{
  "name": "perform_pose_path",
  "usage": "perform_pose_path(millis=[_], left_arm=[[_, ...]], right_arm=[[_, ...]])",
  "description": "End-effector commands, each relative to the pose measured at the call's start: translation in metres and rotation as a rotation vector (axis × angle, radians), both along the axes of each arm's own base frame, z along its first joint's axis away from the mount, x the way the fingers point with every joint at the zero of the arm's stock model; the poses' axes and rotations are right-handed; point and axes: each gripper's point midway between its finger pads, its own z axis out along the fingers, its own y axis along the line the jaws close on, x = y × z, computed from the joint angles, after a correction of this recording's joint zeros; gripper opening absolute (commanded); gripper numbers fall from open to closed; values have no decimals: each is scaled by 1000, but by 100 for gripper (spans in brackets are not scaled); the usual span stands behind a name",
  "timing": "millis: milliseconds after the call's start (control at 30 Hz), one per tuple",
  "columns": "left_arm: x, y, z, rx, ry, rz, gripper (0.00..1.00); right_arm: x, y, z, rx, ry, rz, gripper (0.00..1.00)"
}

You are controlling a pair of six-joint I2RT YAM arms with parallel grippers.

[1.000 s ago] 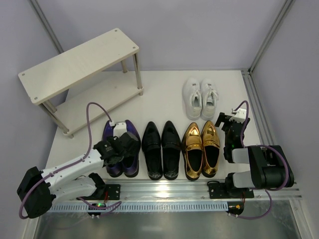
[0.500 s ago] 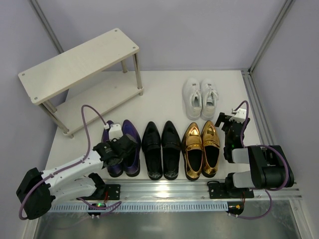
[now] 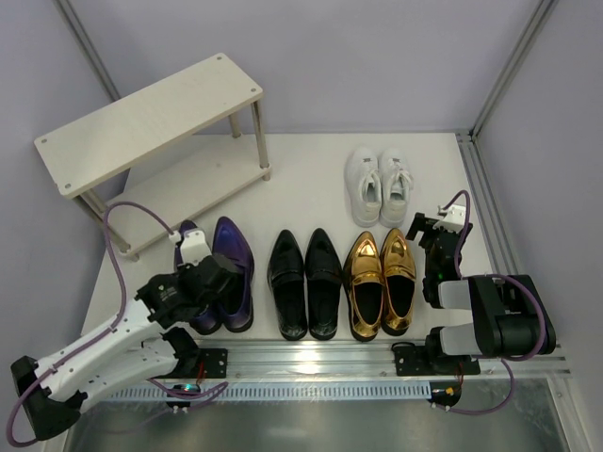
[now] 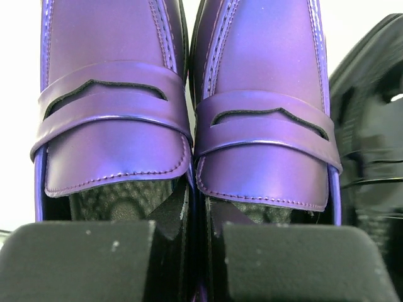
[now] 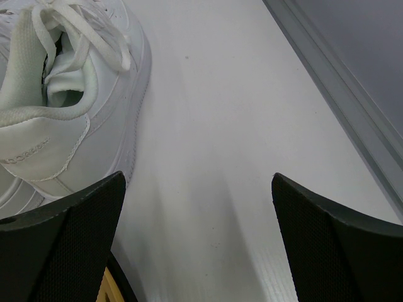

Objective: Place and organize the shoes onto the shoe shelf

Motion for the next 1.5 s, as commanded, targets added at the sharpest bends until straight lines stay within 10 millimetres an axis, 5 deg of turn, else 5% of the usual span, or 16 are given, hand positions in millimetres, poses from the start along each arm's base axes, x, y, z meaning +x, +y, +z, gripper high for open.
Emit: perform_pose_path(millis=[0,167,567,667,767,933,1267,1467], left_arm=[[32,-13,61,-61,-191,26,0],[51,-28,73,-31,-240,-25,0],[124,-60,140,57,-401,-87,0],[142,-46,153,29,-427,-75,0],[165,-2,156,43,-412,6,0],[186,42,157,55,-404,80,0],[218,134,137,78,-369,273,0],[234,156,135,93,-376,302,0]], right_arm=[[10,1,27,1,-102,2,97],[10,1,28,2,-104,2,97],[10,1,28,2,-105,2,97],[10,1,28,2,-104,2,97],[10,2,28,2,-104,5,97],[10,2,28,1,-105,3,97],[10,1,27,-1,-101,2,97],[10,2,28,1,-103,3,97]])
